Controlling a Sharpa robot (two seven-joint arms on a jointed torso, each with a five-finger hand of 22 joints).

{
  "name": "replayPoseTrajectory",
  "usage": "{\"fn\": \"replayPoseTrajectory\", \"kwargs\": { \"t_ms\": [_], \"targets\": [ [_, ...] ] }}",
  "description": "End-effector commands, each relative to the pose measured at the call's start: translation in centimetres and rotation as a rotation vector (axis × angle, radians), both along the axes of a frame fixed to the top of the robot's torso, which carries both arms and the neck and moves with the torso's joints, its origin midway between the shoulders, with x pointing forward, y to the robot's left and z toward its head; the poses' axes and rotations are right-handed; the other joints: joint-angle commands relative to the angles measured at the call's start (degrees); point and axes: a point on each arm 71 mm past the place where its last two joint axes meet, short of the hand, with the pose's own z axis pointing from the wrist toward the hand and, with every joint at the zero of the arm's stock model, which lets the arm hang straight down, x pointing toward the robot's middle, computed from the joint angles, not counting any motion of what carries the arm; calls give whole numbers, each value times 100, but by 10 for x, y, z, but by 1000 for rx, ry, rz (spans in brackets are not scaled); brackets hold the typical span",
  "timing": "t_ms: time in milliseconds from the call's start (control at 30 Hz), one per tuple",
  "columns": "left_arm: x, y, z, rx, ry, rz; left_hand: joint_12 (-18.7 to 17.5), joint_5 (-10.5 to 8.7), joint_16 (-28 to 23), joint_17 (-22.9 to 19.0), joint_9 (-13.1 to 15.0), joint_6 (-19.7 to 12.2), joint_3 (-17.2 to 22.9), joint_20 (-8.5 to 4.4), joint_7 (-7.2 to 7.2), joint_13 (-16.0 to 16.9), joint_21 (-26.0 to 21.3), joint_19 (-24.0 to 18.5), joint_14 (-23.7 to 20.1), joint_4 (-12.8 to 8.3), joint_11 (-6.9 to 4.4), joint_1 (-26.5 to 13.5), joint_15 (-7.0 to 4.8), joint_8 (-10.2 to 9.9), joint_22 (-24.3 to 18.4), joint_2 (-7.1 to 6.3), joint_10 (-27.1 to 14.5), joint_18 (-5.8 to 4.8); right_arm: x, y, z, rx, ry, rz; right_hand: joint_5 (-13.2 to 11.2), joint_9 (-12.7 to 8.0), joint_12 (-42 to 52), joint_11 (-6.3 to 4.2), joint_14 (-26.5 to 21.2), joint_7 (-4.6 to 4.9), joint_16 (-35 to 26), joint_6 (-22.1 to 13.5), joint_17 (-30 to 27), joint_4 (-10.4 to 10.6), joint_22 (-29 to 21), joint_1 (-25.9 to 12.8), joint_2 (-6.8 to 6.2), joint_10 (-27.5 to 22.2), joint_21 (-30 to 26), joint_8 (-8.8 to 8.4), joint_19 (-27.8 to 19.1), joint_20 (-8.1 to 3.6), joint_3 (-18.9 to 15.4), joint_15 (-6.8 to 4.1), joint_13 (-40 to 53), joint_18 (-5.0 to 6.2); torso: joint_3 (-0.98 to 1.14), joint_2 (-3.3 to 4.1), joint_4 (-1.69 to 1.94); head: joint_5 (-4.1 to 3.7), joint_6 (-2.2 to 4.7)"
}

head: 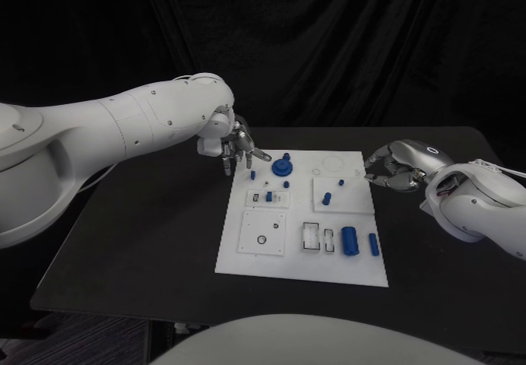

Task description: Assemble the parts on the task board

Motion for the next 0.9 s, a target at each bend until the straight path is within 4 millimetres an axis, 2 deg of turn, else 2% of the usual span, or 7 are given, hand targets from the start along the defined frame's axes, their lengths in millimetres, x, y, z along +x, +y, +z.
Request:
{"fn": "replayPoseTrajectory", "kwargs": {
  "t_ms": [33, 200, 267, 367, 467, 767, 900],
  "targets": [
    [4, -4, 6, -67, -95, -23, 610, 41, 20, 1410, 62, 118, 83, -381, -14, 873, -50, 1334, 1282, 19, -388, 67, -333, 129, -103, 16, 1659, -20, 0, -1, -2, -12, 9, -13, 35, -6, -25, 35, 444, -14, 2, -9, 711, -12, 1191, 5, 14, 193, -29, -13, 238, 41, 35, 19, 837, 109, -4, -8, -3, 3, 1],
    [4, -2, 7, -60, -124, -30, 1382, 0, 10, 1504, 249, 539, 89, -919, -244, 1506, 822, 3174, 1426, 153, -839, 63, -869, 364, 329, -3, 3813, -28, 0, -2, -2, -14, 12, -15, 35, -6, -25, 35, 444, -14, 2, -9, 711, -12, 1191, 5, 14, 193, -29, -13, 238, 41, 35, 19, 837, 109, 0, -8, -9, 8, 1],
    [3, 0, 7, -42, -123, -35, 1382, -15, 10, 1504, 275, 586, 82, -998, -289, 1506, 1896, 3234, 1426, 189, -822, 45, -911, 377, 1302, -2, 3813, -98, 0, -3, -2, -15, 13, -16, 35, -6, -25, 35, 444, -14, 2, -9, 711, -12, 1191, 5, 14, 193, -29, -13, 238, 41, 35, 19, 837, 109, 3, -9, -8, 10, 1],
    [1, 1, 6, -16, -115, -41, 1382, -55, 10, 1504, 347, 832, 69, -1070, -348, 1506, 5423, 3376, 1426, 235, -890, 22, -992, 453, 4846, 0, 3813, -572, 0, -4, -2, -15, 15, -18, 35, -6, -25, 35, 444, -14, 2, -9, 711, -12, 1191, 5, 14, 193, -29, -13, 238, 41, 35, 19, 837, 109, 8, -5, -6, 8, 1],
    [0, 2, 5, -5, -110, -45, 1382, -63, 10, 1504, 368, 935, 76, -1111, -372, 1506, 6416, 3396, 1426, 226, -921, 22, -999, 439, 5859, 13, 3813, -692, 0, -4, -2, -15, 16, -19, 35, -6, -25, 35, 444, -14, 2, -9, 711, -12, 1191, 5, 14, 193, -29, -13, 238, 41, 35, 19, 837, 109, 4, 2, -6, 9, 1],
    [-4, 3, 4, -4, -100, -63, 1382, -70, 10, 1504, 386, 1002, 74, -1099, -376, 1506, 5734, 3344, 1426, 226, -923, -4, -992, 390, 4968, 24, 3813, -571, 0, -5, -3, -16, 20, -20, 44, -8, -35, 34, 443, -14, 0, -12, 705, -19, 1189, 9, 19, 184, -35, -16, 236, 40, 44, 19, 822, 110, -7, 8, -6, 12, 1],
    [-4, 3, 4, -16, -100, -72, 1382, -57, 10, 1504, 395, 929, 72, -970, -298, 1506, 2531, 3127, 1426, 225, -837, -30, -900, 247, 1472, 5, 3813, -146, -1, -6, -3, -18, 22, -22, 44, -8, -35, 34, 443, -14, 0, -12, 705, -19, 1189, 9, 19, 184, -35, -16, 236, 40, 44, 19, 822, 110, -6, 8, 0, 17, 1]
  ]
}}
